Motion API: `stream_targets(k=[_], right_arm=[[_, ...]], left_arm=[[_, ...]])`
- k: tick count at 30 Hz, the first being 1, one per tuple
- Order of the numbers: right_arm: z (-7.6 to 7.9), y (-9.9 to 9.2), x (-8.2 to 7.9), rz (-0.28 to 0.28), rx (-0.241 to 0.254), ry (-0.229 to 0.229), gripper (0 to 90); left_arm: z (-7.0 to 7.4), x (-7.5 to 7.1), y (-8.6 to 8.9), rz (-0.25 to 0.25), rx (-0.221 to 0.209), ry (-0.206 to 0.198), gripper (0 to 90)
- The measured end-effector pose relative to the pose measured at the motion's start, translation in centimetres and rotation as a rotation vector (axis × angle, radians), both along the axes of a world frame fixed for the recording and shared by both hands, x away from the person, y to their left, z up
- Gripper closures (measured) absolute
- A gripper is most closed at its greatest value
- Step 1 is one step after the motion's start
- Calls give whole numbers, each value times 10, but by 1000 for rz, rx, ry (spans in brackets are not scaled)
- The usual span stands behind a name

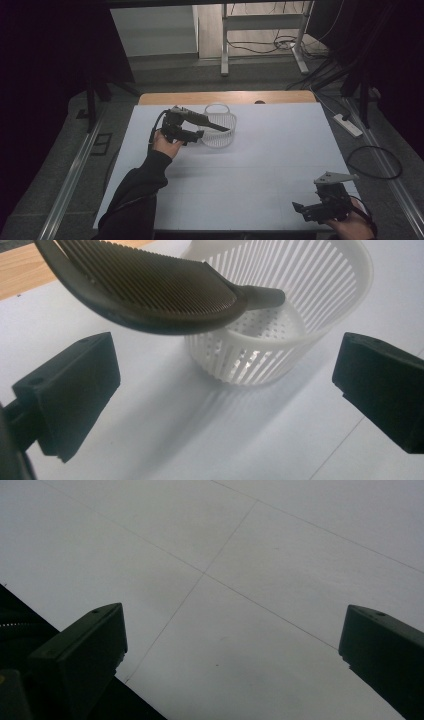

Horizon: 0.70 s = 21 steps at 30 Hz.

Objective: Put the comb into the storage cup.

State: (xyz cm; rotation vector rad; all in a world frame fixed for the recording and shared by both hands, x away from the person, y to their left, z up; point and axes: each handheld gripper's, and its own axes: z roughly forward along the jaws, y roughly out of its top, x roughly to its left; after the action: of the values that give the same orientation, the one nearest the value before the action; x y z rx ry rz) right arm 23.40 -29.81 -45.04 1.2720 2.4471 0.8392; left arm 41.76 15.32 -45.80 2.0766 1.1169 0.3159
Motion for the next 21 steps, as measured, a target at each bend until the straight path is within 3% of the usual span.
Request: stream_targets(k=[21], right_arm=[[0, 0, 0, 1, -2, 0, 0]], left_arm=[[2, -18, 10, -7, -36, -16, 0]])
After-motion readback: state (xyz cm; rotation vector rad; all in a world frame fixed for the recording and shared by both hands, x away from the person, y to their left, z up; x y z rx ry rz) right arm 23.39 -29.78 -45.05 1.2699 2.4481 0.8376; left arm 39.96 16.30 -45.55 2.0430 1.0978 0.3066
